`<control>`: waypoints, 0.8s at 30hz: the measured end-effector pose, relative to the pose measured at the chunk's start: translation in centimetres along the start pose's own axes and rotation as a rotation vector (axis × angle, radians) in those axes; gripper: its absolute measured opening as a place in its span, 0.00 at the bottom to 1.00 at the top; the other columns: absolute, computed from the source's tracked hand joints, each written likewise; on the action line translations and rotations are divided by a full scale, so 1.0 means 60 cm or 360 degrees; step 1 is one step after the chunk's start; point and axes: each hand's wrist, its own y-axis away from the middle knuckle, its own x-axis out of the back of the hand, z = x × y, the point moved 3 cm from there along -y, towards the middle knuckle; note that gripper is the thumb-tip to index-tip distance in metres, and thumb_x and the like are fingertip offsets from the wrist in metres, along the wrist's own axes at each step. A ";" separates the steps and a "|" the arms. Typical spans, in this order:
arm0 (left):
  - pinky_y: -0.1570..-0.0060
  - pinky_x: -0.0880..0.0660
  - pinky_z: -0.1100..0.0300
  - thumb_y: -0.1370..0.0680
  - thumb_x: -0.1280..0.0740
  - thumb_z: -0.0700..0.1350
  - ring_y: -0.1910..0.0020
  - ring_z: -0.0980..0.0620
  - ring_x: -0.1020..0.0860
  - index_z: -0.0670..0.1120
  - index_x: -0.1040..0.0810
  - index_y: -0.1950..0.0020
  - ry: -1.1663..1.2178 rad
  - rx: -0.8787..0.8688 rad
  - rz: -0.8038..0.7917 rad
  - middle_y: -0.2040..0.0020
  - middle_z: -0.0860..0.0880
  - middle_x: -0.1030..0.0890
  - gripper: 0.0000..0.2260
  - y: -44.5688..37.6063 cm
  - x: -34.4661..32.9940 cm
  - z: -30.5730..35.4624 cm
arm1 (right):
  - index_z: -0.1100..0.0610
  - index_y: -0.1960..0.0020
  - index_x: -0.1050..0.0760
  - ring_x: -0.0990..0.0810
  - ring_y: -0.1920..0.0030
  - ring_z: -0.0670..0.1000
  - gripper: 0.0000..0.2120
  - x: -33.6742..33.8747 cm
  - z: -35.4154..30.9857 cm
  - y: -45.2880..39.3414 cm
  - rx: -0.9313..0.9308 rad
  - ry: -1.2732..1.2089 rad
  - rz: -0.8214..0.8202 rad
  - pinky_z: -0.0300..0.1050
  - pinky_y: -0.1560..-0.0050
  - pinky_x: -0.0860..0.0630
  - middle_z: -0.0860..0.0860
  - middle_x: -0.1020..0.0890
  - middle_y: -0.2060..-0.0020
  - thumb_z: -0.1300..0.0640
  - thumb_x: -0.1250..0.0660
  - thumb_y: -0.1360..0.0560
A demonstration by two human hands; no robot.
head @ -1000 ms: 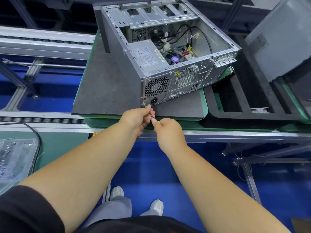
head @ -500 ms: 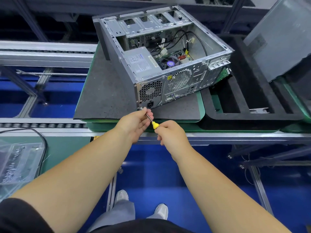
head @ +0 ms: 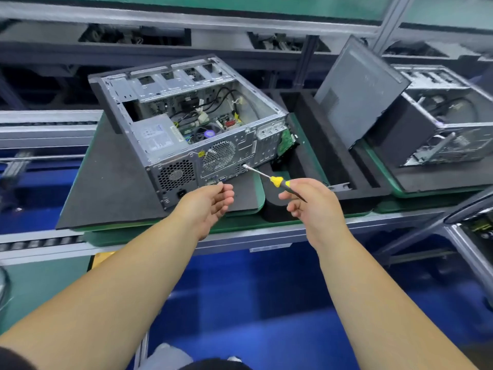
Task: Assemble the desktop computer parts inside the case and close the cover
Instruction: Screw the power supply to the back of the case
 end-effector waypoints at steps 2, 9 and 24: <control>0.69 0.23 0.66 0.19 0.36 0.43 0.68 0.58 0.19 0.43 0.18 0.53 -0.0038 -0.0030 -0.0039 0.65 0.51 0.17 0.08 -0.005 -0.019 0.005 | 0.61 0.47 0.22 0.26 0.72 0.47 0.07 0.020 -0.011 -0.006 0.0028 0.0006 0.0078 0.40 0.68 0.31 0.52 0.15 0.64 0.59 0.34 0.23; 0.65 0.25 0.66 0.19 0.39 0.39 0.67 0.57 0.22 0.43 0.19 0.54 -0.0285 -0.0101 -0.0142 0.65 0.50 0.19 0.10 -0.054 -0.078 0.025 | 0.59 0.50 0.20 0.26 0.71 0.47 0.05 0.071 -0.028 -0.052 0.0097 0.0132 0.0376 0.39 0.69 0.31 0.54 0.14 0.62 0.60 0.32 0.24; 0.58 0.26 0.62 0.20 0.38 0.38 0.62 0.53 0.22 0.42 0.19 0.52 -0.0627 -0.0020 -0.0432 0.59 0.47 0.18 0.08 -0.184 -0.219 0.027 | 0.43 0.59 0.22 0.21 0.66 0.47 0.03 0.086 -0.073 -0.176 0.0199 0.0798 0.0508 0.58 0.55 0.18 0.45 0.16 0.65 0.47 0.34 0.28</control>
